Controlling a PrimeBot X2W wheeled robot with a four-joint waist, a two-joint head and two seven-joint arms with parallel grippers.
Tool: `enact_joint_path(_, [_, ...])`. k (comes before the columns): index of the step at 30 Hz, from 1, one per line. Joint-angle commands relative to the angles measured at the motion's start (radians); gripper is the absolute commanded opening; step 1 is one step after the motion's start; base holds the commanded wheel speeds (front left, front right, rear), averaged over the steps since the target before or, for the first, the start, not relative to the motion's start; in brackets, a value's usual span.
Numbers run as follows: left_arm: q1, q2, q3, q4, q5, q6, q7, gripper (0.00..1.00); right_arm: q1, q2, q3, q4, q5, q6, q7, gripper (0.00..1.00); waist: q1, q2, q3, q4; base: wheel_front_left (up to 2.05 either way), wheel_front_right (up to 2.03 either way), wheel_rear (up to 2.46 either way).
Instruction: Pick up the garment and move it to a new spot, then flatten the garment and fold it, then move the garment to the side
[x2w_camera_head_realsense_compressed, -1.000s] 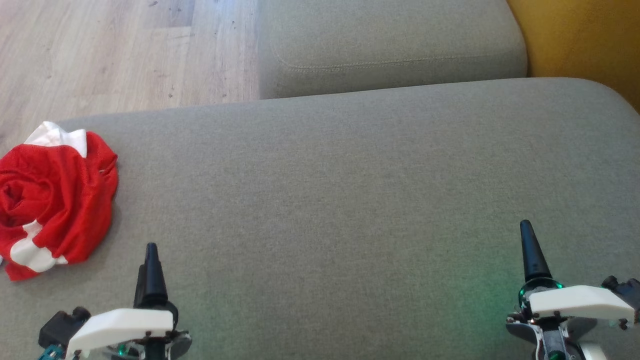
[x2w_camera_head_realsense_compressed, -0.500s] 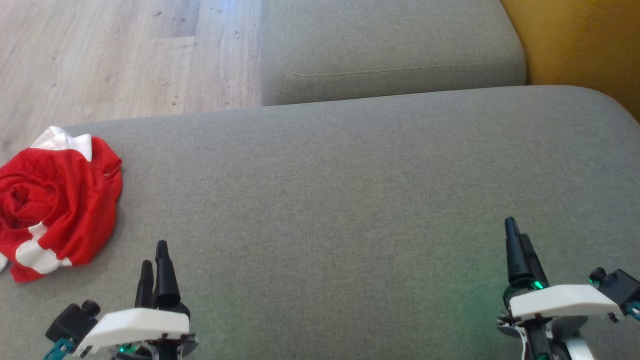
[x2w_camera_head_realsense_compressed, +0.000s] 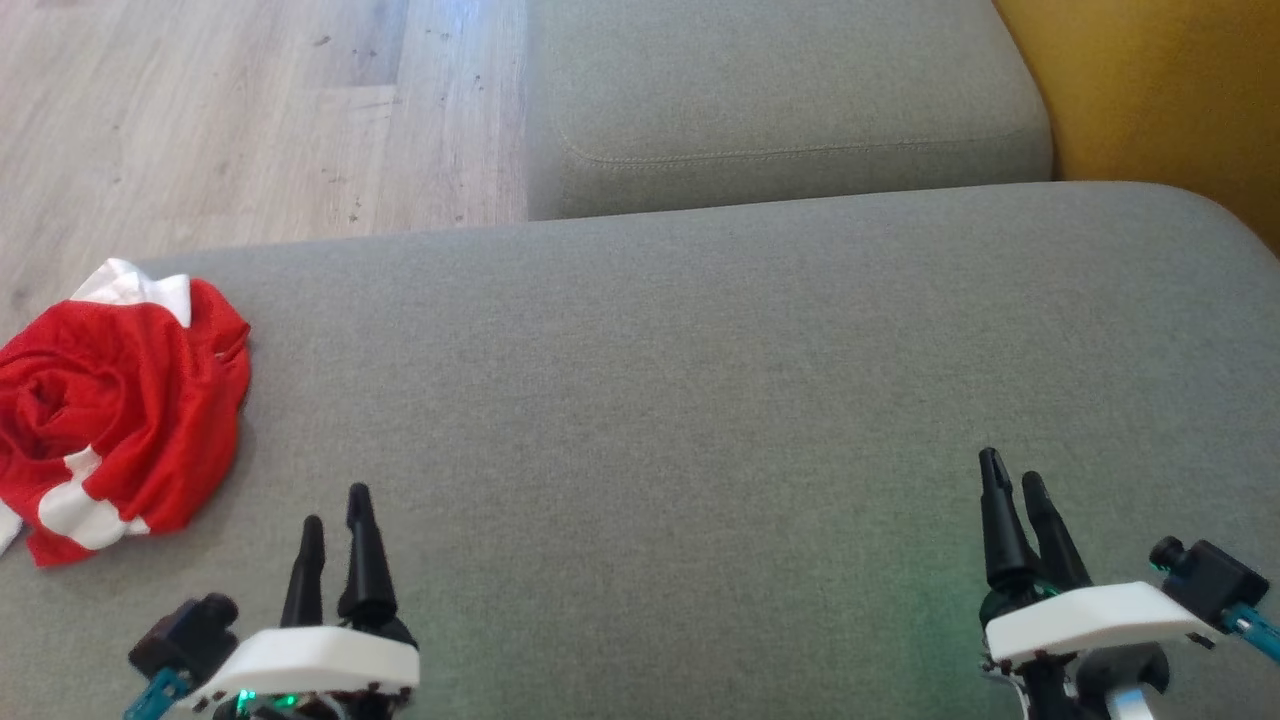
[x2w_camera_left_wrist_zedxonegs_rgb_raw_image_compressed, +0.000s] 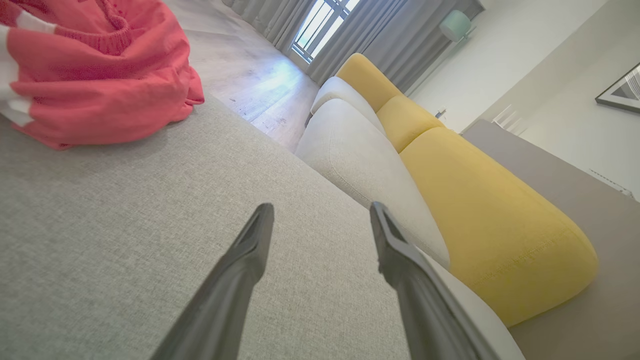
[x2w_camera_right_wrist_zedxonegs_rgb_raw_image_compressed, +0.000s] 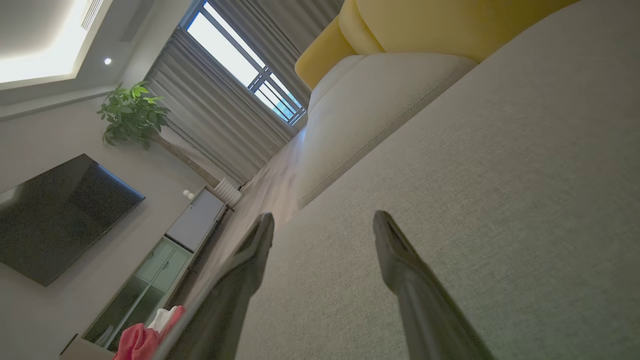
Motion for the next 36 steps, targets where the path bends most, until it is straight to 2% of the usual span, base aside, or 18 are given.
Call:
enact_joint_path(1, [-0.029, 0.006, 0.004, -0.043, 0.041, 0.006, -0.014, 1.00, -0.027, -0.017, 0.019, -0.036, -0.040, 0.000, -0.016, 1.00, 0.0000, 0.0000, -0.002, 0.001, 0.00, 0.00, 0.00])
enact_joint_path(19, [-0.015, 0.006, -0.042, -0.039, 0.268, 0.029, -0.067, 1.00, -0.011, -0.015, 0.060, -0.050, -0.279, -0.001, -0.069, 1.00, 0.0000, 0.0000, -0.016, 0.007, 0.00, 0.00, 0.00])
enact_joint_path(36, [-0.006, 0.007, -0.053, -0.043, 0.458, 0.050, -0.118, 1.00, 0.017, -0.007, 0.043, -0.051, -0.477, -0.001, -0.119, 1.00, 0.0000, 0.0000, -0.033, 0.009, 0.00, 0.00, 0.00])
